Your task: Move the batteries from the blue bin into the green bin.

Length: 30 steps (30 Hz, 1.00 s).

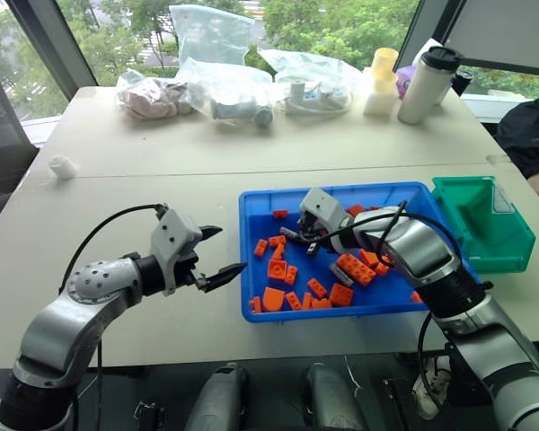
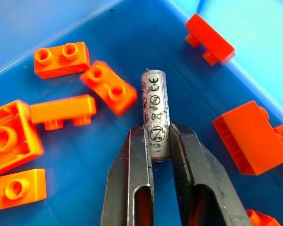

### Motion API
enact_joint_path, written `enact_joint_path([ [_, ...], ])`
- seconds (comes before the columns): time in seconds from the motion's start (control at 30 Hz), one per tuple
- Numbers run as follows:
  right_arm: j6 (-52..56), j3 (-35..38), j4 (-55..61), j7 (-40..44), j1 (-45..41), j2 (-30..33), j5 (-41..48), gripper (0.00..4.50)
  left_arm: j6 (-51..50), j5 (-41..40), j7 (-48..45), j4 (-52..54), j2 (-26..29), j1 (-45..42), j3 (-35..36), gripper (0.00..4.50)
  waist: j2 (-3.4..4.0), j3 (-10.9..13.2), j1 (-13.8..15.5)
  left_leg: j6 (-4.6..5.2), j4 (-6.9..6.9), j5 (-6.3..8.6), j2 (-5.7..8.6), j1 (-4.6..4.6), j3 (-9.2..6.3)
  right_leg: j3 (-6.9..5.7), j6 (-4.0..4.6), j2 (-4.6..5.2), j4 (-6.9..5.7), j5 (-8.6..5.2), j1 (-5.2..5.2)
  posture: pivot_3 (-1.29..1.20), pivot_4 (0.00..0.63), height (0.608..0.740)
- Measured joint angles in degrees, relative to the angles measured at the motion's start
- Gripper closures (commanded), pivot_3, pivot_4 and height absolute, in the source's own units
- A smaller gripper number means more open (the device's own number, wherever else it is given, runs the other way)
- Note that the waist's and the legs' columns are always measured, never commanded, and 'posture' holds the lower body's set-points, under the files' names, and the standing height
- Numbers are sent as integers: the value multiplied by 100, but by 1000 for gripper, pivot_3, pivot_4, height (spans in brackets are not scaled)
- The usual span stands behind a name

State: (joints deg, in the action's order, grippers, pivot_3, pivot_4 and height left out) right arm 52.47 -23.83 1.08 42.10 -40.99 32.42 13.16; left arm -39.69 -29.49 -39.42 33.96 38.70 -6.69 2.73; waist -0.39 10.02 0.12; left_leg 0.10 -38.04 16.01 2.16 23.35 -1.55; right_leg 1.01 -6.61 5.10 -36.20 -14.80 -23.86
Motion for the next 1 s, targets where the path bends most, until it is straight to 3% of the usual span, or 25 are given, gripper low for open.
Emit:
enact_joint_path([
  [0.13,226,492,74,-107,128,0,110,4483,28,1,7,-37,-162,-112,-123,0,0,0,43,0,-1,0,2,3,0,0,0,0,0,0,0,0,150,740],
  [0.37,1211,3889,1355,-1137,631,-167,1038,4483,169,8,152,-510,-1049,-759,-508,0,-1,0,72,1,-5,0,7,8,-7,-1,-7,0,1,5,1,0,150,740],
  [0.57,1356,5796,1749,-1682,1467,254,1147,4483,296,9,-142,-875,-1311,-1177,-932,0,4,-1,52,2,-4,-1,7,5,4,3,-7,-7,-3,5,1,0,150,740],
  [0.7,1129,6152,1752,-1993,1989,665,848,4483,497,42,-369,-1309,-1531,-1610,-1179,0,5,-2,27,4,-5,-1,4,-3,6,4,-8,-14,-5,5,10,0,150,740],
  [1.0,1010,6144,1270,-2308,2250,682,737,4483,785,263,-994,-1897,-1458,-2106,-1502,0,8,-3,0,5,-8,-2,2,-5,6,4,-10,-21,-8,5,13,0,150,740],
])
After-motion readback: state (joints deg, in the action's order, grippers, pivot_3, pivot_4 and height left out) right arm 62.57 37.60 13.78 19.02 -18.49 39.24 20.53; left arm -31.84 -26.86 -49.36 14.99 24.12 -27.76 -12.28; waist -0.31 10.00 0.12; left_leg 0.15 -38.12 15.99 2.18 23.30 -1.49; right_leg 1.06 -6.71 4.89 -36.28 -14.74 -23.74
